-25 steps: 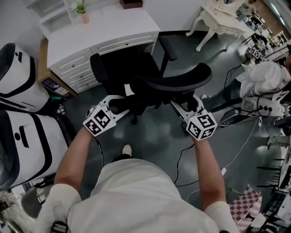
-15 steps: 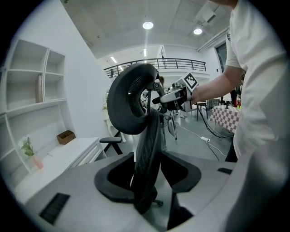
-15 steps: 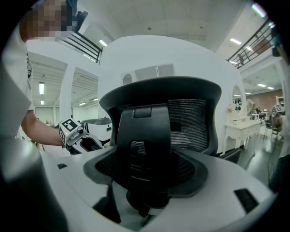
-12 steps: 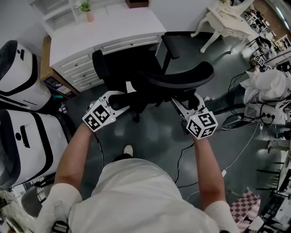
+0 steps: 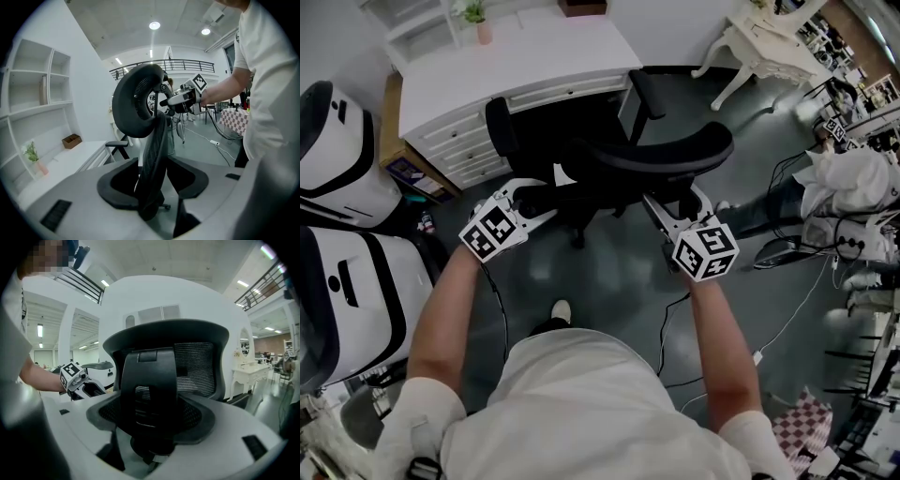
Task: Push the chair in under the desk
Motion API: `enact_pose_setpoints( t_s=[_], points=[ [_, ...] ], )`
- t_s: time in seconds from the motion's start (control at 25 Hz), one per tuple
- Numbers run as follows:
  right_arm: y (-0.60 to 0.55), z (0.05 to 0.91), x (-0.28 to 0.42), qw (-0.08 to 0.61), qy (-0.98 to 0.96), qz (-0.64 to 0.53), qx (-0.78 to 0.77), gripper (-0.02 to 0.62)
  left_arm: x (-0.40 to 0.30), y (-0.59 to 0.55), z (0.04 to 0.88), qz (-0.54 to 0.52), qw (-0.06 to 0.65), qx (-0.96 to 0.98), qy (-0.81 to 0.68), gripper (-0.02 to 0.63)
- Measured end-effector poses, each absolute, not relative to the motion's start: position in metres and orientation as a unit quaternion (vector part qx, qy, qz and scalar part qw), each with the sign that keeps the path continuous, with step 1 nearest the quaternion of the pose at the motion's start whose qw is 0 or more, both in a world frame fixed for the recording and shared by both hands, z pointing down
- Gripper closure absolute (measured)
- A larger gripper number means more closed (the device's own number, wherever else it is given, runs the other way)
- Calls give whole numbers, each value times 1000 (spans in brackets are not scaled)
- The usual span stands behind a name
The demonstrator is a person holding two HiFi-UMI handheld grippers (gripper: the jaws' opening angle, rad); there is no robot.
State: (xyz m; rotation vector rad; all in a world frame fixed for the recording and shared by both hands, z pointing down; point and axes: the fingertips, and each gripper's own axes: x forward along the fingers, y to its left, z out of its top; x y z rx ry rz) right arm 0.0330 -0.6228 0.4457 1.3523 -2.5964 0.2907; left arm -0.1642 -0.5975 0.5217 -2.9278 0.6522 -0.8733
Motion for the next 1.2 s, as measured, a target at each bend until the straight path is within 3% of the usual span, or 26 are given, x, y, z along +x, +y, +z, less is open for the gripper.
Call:
enact_pose_setpoints(
  t_s=[0.8, 1.2],
  points=[
    [-626, 447, 29, 92, -875, 92, 466, 270, -169, -604, 524, -273, -7, -939, 211, 400],
    [-621, 448, 29, 89, -877, 70, 468, 270, -179, -606, 525, -277, -50, -910, 305, 344]
  ],
)
